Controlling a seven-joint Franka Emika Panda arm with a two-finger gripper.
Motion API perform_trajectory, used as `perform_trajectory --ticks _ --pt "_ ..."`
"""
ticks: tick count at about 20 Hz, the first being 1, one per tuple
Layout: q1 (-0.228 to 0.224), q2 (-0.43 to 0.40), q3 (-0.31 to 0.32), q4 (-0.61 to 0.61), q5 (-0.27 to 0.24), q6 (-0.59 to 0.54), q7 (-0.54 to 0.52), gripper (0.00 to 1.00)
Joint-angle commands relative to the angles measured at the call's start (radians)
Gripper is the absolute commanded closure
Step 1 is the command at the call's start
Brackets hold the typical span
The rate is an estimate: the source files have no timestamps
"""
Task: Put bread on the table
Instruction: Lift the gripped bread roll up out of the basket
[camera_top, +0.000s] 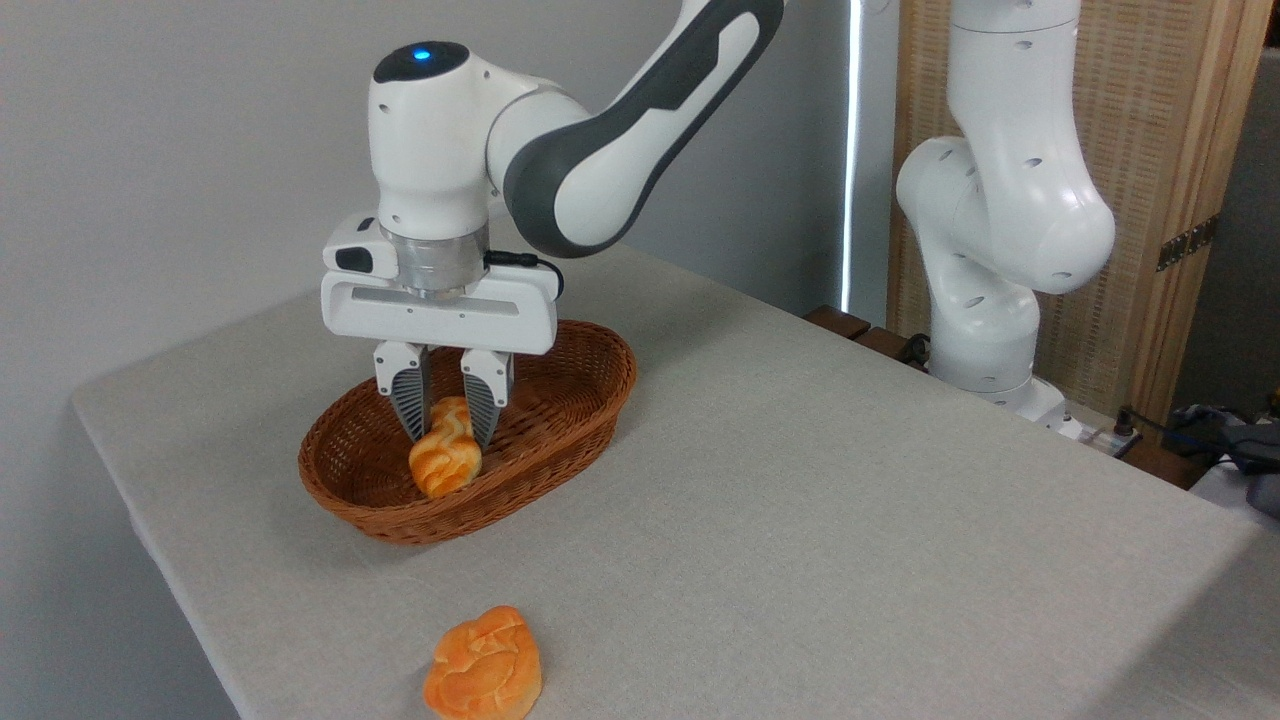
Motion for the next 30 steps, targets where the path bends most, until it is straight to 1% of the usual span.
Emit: perform_trajectory --ticks 1,4,7,9,12,15,17,19,21,23,24,25,26,28,30 --pt "0.002 -0.013 0.019 0.066 -0.022 -0.143 0.083 0.53" --pt "0.002 -0.013 0.029 0.103 -0.022 -0.219 0.121 0.53" --pt "0.002 -0.015 0.057 0.167 -0.022 -0.346 0.216 0.52" --pt "0.002 -0.021 0.069 0.206 -0.022 -0.432 0.323 0.52" --pt "0.002 -0.047 0.085 0.229 -0.015 -0.519 0.488 0.52" --pt "0.001 -0.073 0.097 0.224 -0.012 -0.540 0.673 0.52" --pt "0.002 -0.081 0.100 0.226 -0.010 -0.567 0.774 0.52" --pt "0.002 -0.101 0.118 0.224 -0.004 -0.570 0.877 0.52" --pt "0.004 -0.119 0.134 0.226 0.062 -0.572 1.027 0.52" --pt "0.004 -0.127 0.154 0.226 0.105 -0.570 1.121 0.51" --pt "0.004 -0.138 0.164 0.224 0.120 -0.569 1.143 0.49" --pt "0.004 -0.141 0.166 0.221 0.143 -0.567 1.148 0.44" --pt "0.004 -0.142 0.167 0.217 0.172 -0.572 1.148 0.43" --pt "0.005 -0.144 0.169 0.186 0.206 -0.575 1.146 0.43" --pt "0.018 -0.144 0.181 0.157 0.255 -0.575 1.146 0.43"
